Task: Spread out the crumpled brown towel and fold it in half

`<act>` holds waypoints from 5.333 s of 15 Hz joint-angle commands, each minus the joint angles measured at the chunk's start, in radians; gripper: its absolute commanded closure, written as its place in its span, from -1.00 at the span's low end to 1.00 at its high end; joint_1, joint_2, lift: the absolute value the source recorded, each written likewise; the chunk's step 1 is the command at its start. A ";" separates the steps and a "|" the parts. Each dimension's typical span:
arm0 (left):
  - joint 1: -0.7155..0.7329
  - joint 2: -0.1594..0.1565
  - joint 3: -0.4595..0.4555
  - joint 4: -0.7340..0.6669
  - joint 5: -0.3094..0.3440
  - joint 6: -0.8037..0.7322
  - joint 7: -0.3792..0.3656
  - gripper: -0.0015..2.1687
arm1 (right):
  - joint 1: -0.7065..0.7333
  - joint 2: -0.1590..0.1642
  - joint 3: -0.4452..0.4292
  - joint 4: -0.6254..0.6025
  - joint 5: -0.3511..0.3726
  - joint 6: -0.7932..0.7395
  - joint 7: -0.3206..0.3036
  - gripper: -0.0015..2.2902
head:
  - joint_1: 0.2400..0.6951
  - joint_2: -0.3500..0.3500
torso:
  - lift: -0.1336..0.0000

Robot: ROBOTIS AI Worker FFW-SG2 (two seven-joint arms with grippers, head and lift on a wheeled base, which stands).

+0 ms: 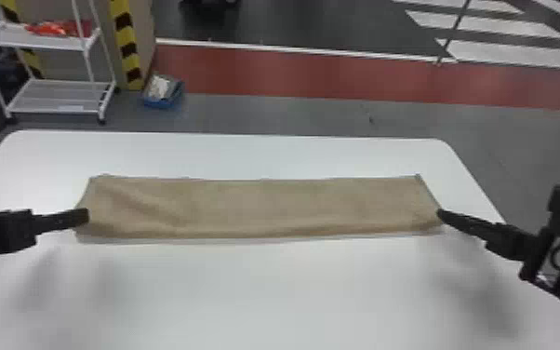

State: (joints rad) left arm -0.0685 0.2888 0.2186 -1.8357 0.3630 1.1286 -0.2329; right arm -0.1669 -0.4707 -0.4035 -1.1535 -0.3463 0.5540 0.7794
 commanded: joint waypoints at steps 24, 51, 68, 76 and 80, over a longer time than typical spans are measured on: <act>0.021 0.010 -0.015 0.050 -0.039 -0.028 -0.069 -0.06 | -0.042 0.000 0.038 -0.032 0.107 0.056 0.052 0.44 | 1.00 -0.43 | -0.84; 0.090 0.036 0.122 -0.165 -0.067 0.064 -0.078 -0.89 | 0.041 0.004 -0.097 -0.267 0.072 0.307 0.078 -0.93 | 1.00 -0.34 | -0.84; -0.263 0.078 -0.140 0.224 -0.114 0.205 -0.048 -0.87 | -0.187 -0.088 0.210 -0.072 0.472 0.145 0.219 -0.95 | 1.00 -0.35 | -0.84; -0.201 0.072 -0.117 0.193 -0.105 0.156 -0.049 -0.87 | -0.161 -0.091 0.193 -0.041 0.461 0.093 0.227 -0.95 | 1.00 -0.40 | -0.84; -0.188 0.075 -0.114 0.171 -0.104 0.156 -0.052 -0.87 | -0.158 -0.088 0.193 -0.041 0.457 0.093 0.232 -0.95 | 1.00 -0.39 | -0.84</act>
State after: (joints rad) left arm -0.2595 0.3628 0.1038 -1.6573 0.2591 1.2848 -0.2853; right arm -0.3260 -0.5608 -0.2102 -1.1950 0.1107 0.6464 1.0109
